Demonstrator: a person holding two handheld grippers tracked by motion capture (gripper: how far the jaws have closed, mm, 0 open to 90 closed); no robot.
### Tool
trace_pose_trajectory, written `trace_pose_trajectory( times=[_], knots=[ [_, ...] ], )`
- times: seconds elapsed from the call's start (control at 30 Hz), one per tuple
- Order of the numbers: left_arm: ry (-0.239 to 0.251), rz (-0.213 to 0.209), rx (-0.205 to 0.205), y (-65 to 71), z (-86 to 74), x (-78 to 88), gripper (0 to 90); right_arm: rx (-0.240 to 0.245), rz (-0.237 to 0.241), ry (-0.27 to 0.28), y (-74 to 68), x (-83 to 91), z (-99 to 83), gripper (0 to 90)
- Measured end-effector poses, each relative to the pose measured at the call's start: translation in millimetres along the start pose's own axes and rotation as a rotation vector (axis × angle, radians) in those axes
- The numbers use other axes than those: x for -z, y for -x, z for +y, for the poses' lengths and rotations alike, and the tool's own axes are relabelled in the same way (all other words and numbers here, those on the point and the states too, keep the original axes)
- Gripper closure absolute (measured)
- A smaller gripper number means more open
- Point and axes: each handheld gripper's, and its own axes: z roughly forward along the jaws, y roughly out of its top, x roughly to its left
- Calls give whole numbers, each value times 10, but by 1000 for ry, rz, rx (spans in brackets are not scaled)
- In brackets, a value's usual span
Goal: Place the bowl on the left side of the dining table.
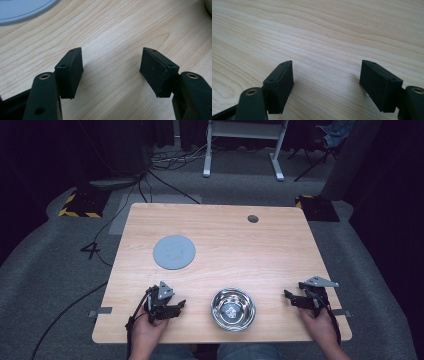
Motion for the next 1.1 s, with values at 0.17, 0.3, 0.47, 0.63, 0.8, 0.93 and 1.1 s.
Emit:
trace_pose_trajectory(
  times=[0.17, 0.3, 0.47, 0.63, 0.8, 0.93, 1.1],
  knots=[
    [1, 3, -3, -8, -7, 11, 353, 0, 0, 0, 0, 0, 0, 273],
    [1, 5, -5, -10, -8, 13, 353, 0, 0, 0, 0, 0, 0, 273],
    [2, 1, -1, -8, -10, 10, 362, 1, 0, 0, 1, 0, 0, 273],
    [2, 3, 3, -5, -10, 10, 362, 0, -1, 0, 0, 0, 0, 273],
    [7, 29, 26, -1, -20, 17, 363, 0, 0, 0, 0, 0, 0, 273],
    [-2, 40, 39, 19, -22, 33, 381, 1, 0, 0, 1, 0, 0, 273],
    [-48, 41, 51, 58, 21, 66, 410, 1, 0, 0, 1, 0, 1, 273]
  ],
)
